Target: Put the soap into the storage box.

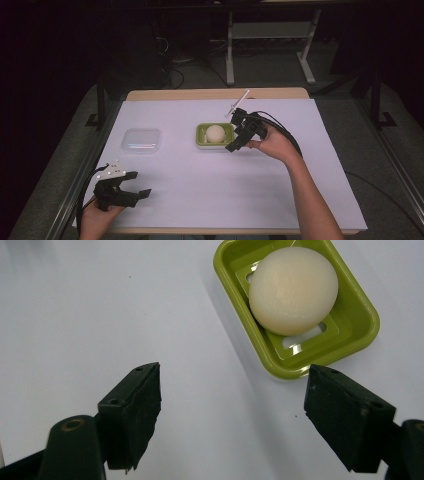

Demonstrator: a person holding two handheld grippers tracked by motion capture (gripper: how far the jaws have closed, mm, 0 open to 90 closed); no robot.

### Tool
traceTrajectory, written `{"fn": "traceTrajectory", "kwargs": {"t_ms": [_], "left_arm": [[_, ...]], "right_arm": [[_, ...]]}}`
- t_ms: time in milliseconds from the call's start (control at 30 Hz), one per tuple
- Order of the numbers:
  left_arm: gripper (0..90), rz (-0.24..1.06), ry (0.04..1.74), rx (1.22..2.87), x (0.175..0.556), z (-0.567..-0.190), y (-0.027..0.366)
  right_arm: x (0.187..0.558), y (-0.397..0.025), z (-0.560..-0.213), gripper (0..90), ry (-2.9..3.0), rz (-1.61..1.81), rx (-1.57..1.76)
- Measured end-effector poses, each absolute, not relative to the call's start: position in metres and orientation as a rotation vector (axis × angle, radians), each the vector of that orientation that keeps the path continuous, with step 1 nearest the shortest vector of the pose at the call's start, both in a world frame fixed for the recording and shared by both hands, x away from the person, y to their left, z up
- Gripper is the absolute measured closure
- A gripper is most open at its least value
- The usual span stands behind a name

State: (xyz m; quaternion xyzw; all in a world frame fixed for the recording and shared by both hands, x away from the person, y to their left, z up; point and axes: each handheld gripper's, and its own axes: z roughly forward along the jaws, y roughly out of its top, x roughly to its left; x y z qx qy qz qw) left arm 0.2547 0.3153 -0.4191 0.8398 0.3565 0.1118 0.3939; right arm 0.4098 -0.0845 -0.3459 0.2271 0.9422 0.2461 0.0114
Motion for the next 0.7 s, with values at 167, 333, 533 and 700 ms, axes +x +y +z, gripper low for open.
{"fn": "traceTrajectory", "kwargs": {"t_ms": [167, 333, 533, 700], "left_arm": [[15.3, 0.282, 0.907, 2.132, 0.255, -0.419, 0.315], [15.3, 0.282, 0.907, 2.136, 0.255, -0.419, 0.315], [15.4, 0.28, 0.91, 2.133, 0.255, -0.42, 0.314], [15.3, 0.285, 0.905, 2.134, 0.255, -0.419, 0.315]], "right_arm": [[0.403, -0.091, -0.348, 21.9, 2.936, 0.785, 0.723], [0.398, -0.095, -0.353, 22.1, 2.934, 0.785, 0.724], [0.393, -0.1, -0.355, 22.0, 2.936, 0.782, 0.724], [0.387, -0.103, -0.357, 22.2, 2.926, 0.804, 0.714]]}}
